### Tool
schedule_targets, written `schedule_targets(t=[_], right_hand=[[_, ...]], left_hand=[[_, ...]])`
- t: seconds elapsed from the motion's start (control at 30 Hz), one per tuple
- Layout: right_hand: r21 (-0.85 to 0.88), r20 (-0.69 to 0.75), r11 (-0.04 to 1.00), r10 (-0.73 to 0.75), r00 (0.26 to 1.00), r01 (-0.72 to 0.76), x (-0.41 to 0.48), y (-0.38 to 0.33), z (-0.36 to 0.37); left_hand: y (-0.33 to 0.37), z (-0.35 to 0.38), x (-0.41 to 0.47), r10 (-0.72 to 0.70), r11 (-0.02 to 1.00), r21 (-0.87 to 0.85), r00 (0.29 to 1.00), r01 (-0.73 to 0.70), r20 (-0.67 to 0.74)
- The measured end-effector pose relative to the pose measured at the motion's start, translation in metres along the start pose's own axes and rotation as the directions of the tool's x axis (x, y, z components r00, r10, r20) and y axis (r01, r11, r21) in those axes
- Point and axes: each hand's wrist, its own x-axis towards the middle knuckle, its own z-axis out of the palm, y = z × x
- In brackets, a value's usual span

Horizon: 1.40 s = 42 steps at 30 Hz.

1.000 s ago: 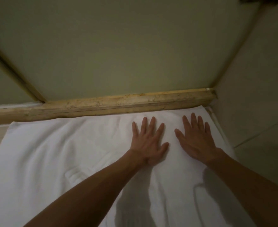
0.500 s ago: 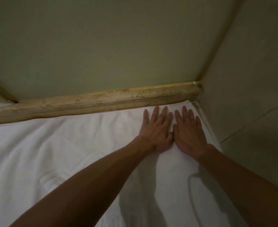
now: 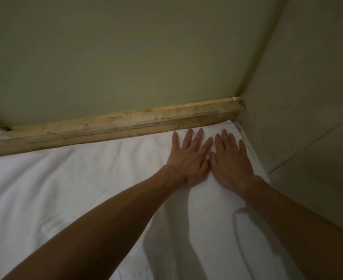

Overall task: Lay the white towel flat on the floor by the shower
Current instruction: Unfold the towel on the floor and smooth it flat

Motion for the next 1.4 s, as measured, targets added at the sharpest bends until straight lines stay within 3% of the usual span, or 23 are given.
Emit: schedule_targets(t=[0.17, 0.37, 0.5, 0.77, 0.97, 1.27, 1.4], right_hand=[[0.032, 0.005, 0.997, -0.066, 0.998, 0.065, -0.006, 0.008, 0.003], [0.057, 0.03, 0.998, -0.021, 0.999, 0.019, -0.011, 0.003, -0.007], [0.11, -0.011, 0.994, -0.027, 1.0, 0.028, -0.045, -0.004, -0.009], [0.065, 0.083, 0.998, -0.029, 0.996, 0.024, -0.11, -0.011, -0.007], [0.05, 0.072, 0.999, -0.021, 0.997, 0.018, -0.122, -0.007, 0.002], [0.059, 0.002, 0.997, 0.04, 0.999, -0.041, -0.14, -0.01, 0.007], [0.076, 0.046, 0.993, 0.087, 0.995, -0.09, -0.159, -0.003, 0.014]], left_hand=[[0.003, 0.004, -0.003, -0.014, 1.0, 0.02, 1.0, 0.013, 0.025], [0.005, -0.012, -0.017, 0.025, 0.999, -0.04, 0.997, -0.022, 0.07], [0.016, -0.013, -0.044, 0.021, 0.998, -0.061, 0.997, -0.016, 0.08], [0.046, 0.006, -0.099, -0.004, 0.998, -0.061, 0.992, 0.012, 0.126], [0.048, 0.015, -0.105, -0.011, 1.0, 0.027, 0.998, 0.01, 0.057], [0.066, 0.017, -0.114, -0.024, 0.999, -0.045, 0.998, 0.026, 0.05], [0.079, 0.024, -0.124, 0.008, 1.0, -0.014, 0.997, -0.007, 0.071]])
